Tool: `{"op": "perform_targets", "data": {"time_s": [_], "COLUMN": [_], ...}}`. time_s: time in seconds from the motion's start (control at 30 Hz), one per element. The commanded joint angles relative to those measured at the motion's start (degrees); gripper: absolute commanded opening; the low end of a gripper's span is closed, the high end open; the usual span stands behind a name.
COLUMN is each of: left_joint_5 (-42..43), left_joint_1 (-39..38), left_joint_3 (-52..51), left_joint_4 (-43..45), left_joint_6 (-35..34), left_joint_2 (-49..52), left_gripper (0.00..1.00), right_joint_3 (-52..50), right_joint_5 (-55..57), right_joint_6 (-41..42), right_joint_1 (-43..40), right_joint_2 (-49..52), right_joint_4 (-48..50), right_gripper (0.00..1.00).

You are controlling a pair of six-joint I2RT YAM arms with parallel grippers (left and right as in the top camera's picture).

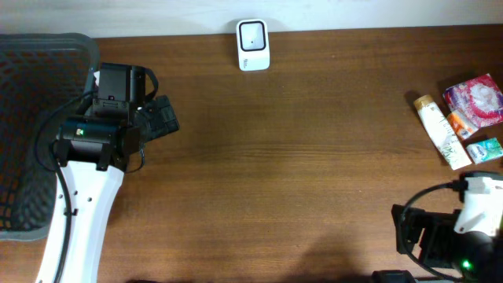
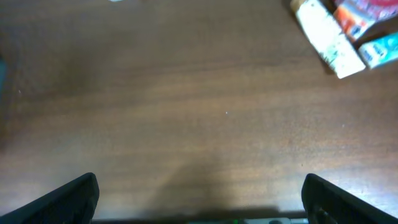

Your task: Scan the item barcode

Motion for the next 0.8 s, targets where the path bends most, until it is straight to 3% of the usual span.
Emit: {"op": "perform_targets", "data": {"time_s": [0.0, 0.13, 0.2, 0.33, 0.4, 0.53, 0.77], "left_joint_5": [-0.42, -0.42, -0.42, -0.42, -0.42, -0.42, -0.42], "left_joint_1": [0.11, 0.11, 0.11, 0.11, 0.11, 0.11, 0.11], "left_joint_3": [0.22, 0.22, 0.22, 0.22, 0.22, 0.22, 0.22], "left_joint_4": [0.00, 0.00, 0.00, 0.00, 0.02, 0.00, 0.00], "left_joint_6": [0.90, 0.90, 0.90, 0.90, 0.90, 0.92, 0.90], "left_joint_2": [-0.24, -0.24, -0.24, -0.24, -0.24, -0.24, -0.24], "left_gripper": [0.99, 0.99, 0.99, 0.99, 0.99, 0.99, 0.99], "right_joint_3": [-9.62, -34.34, -46.51, -64.50, -71.21, -79.73, -88.54], "right_joint_5": [-0.68, -2.45, -6.67, -9.57, -12.11, -12.52, -13.60], "right_joint_6": [-4.92, -5.40, -10.88, -11.96, -11.96, -11.96, -11.93], "right_joint_1": [0.31, 0.31, 0.31, 0.31, 0.31, 0.31, 0.31], "right_joint_2": [-2.23, -17.03, -25.57, -37.57, -41.09, -47.58, -47.65], "right_joint_4": [8.98, 28.83, 38.95, 57.42, 66.73, 75.21, 89.55], "right_gripper": [0.99, 0.99, 0.99, 0.99, 0.99, 0.99, 0.99]}}
